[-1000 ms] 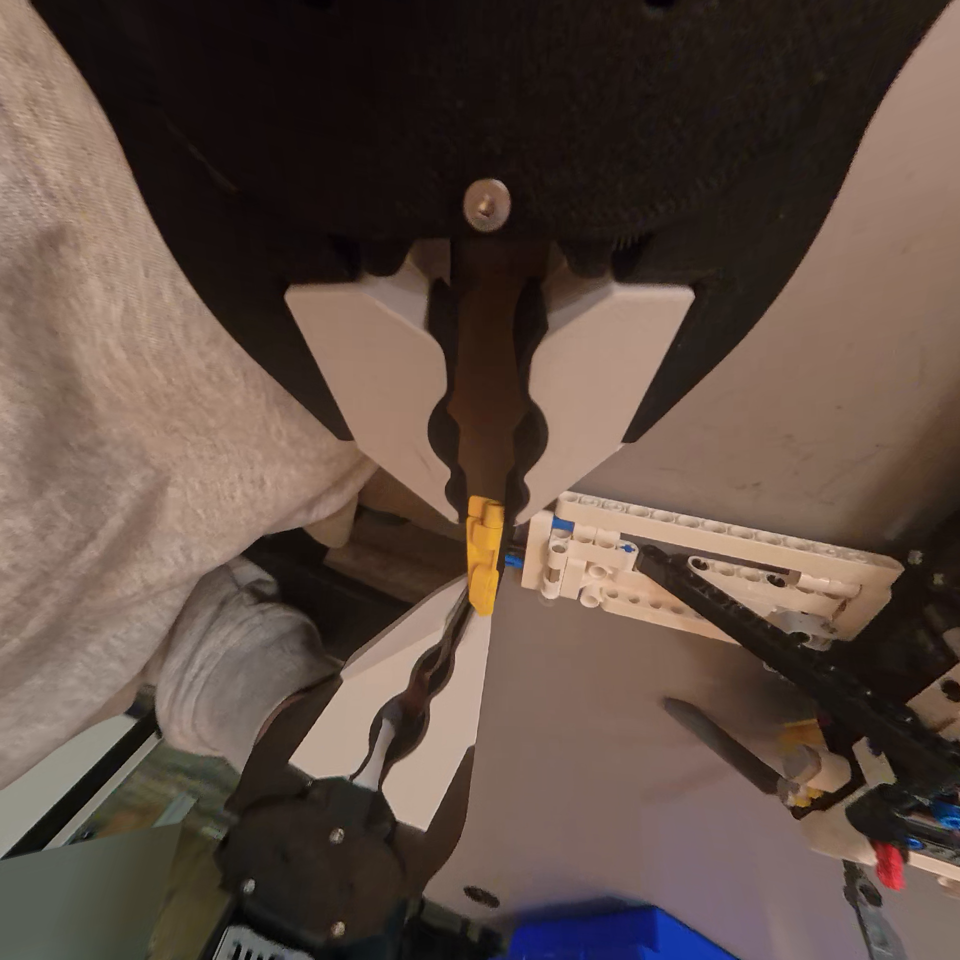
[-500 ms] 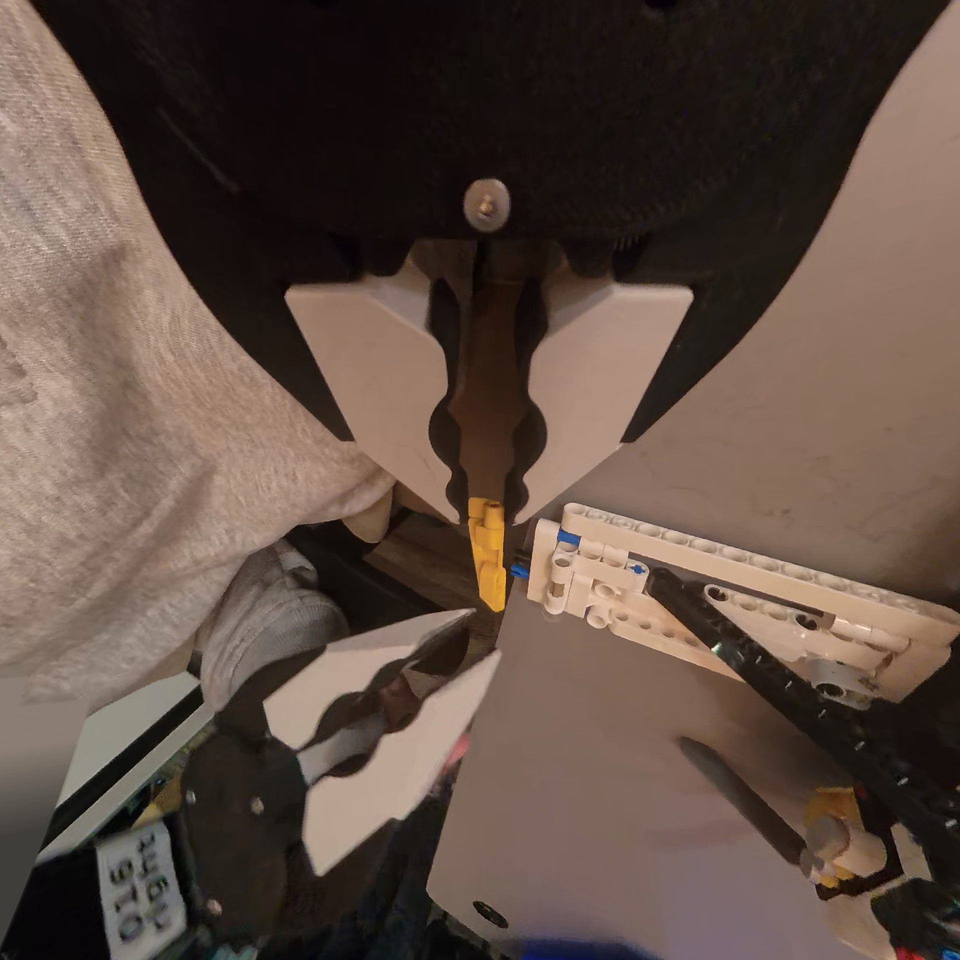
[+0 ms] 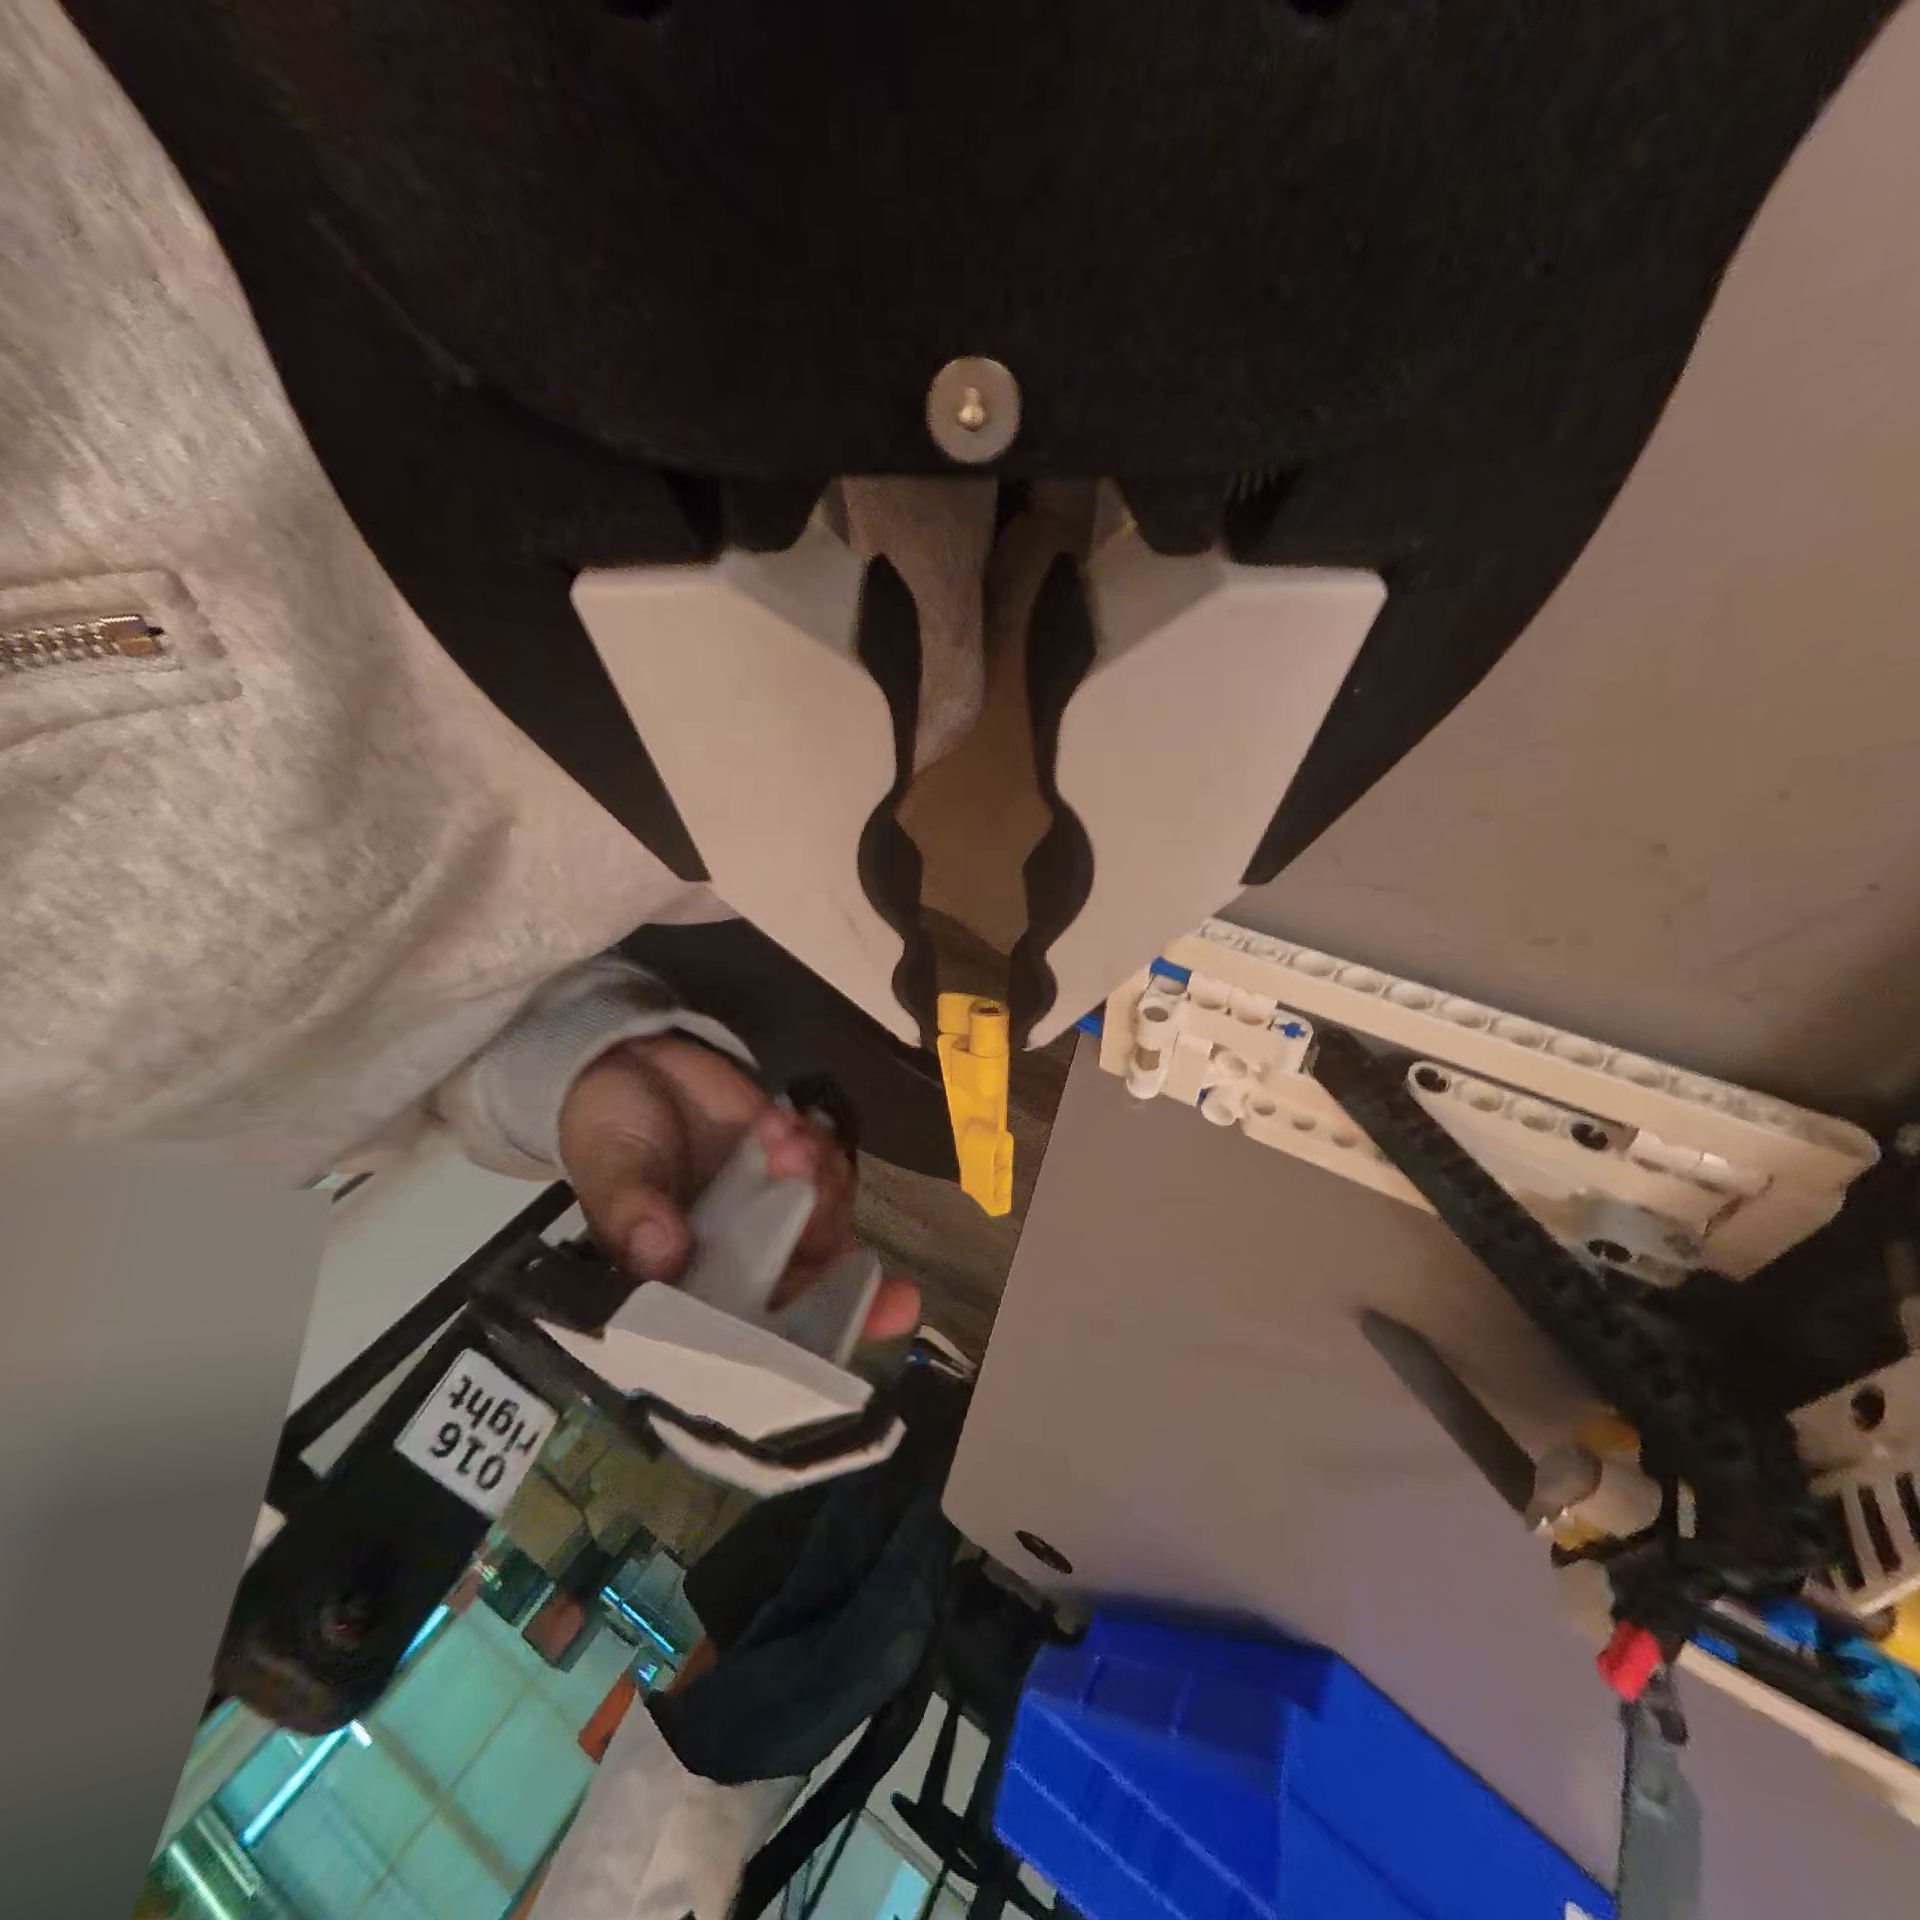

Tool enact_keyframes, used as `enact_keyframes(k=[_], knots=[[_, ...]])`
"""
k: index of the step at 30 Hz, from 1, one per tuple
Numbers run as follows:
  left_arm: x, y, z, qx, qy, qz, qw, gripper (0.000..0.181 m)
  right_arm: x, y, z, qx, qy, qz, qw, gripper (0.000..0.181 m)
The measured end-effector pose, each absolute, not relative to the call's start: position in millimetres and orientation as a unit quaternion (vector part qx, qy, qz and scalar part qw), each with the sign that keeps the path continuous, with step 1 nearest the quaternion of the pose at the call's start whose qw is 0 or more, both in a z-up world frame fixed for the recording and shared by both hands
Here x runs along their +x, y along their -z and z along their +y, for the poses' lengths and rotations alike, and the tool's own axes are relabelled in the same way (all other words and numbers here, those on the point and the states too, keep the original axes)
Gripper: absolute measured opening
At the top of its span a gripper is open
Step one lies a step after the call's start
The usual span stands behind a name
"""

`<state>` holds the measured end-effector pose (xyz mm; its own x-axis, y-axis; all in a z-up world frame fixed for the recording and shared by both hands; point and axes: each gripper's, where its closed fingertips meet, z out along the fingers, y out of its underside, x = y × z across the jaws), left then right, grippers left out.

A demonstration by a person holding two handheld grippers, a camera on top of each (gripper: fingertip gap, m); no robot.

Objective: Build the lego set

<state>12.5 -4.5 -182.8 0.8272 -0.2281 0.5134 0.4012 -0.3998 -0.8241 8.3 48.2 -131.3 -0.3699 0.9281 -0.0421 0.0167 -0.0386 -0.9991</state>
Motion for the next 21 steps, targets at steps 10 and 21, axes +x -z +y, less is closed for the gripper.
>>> enact_keyframes(k=[10,21], knots=[[17,186,-6,-0.805,0.257,0.012,0.534,0.011,20,187,10,-0.632,-0.669,-0.373,0.122,0.026],[30,195,2,-0.818,0.267,0.046,0.507,0.011,19,187,13,-0.639,-0.712,-0.279,0.075,0.001]])
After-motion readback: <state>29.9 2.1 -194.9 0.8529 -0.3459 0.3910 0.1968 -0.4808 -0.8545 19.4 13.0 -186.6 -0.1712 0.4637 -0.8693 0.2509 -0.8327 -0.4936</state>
